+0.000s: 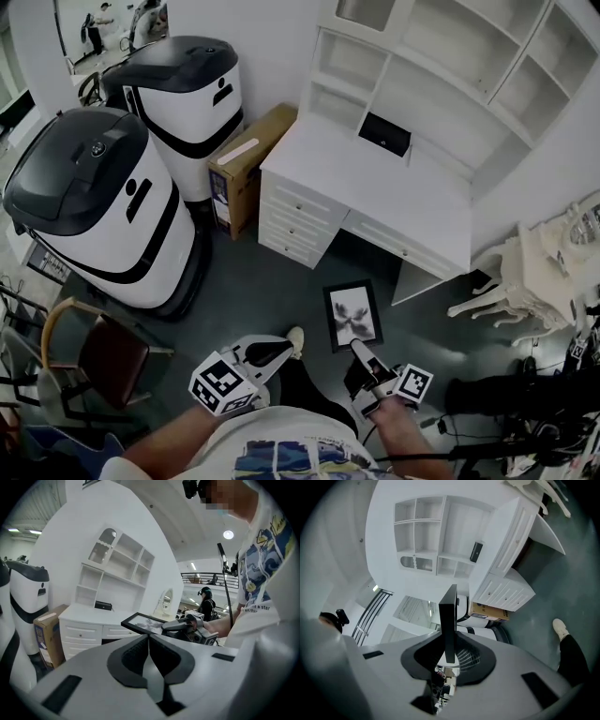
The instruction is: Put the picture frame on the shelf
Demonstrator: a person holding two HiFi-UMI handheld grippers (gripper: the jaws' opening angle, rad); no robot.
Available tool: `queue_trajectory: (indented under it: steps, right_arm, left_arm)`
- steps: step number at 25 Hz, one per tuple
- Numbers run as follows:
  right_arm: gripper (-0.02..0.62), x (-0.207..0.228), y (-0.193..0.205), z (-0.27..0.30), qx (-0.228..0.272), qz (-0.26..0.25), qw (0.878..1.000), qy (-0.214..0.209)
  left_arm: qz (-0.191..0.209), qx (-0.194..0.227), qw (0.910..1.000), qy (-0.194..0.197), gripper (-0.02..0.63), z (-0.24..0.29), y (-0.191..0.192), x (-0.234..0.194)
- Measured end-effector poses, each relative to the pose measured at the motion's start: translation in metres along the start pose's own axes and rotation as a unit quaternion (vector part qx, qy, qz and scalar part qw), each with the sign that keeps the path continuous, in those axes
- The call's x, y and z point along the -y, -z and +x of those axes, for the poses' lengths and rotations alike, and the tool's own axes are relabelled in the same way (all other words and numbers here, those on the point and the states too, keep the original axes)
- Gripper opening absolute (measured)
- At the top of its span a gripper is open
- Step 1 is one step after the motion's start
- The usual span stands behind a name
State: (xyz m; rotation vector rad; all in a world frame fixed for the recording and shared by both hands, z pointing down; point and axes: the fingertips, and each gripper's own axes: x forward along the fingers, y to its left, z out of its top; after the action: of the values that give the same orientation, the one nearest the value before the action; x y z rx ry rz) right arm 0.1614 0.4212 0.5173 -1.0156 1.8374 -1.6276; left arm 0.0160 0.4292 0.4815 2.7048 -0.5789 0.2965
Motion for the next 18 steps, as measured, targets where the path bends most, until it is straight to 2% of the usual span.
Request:
queue_trajectory:
  steps: [6, 11, 18]
  right_arm:
    - [0.086, 0.006, -0.055, 0.090, -0.022, 0.003, 0.999, -0.024]
    - [0.086, -0.002, -0.116, 0.157, -0.049, -0.007, 0.998, -0.047]
    - [0.086, 0.018, -0.184, 0.222, -0.068, -0.008, 0.997, -0.038]
  left_arm:
    - [0.028, -0.025, 0.9985, -0.040, 0.021, 0.017, -0.026, -0.069]
    - [0.042, -0.041, 0.9967, -0.057, 0.021, 0.054, -0.065, -0.124]
    - [0.046, -0.047, 0.9956, -0.067, 0.021, 0.106, -0.103, -0.184]
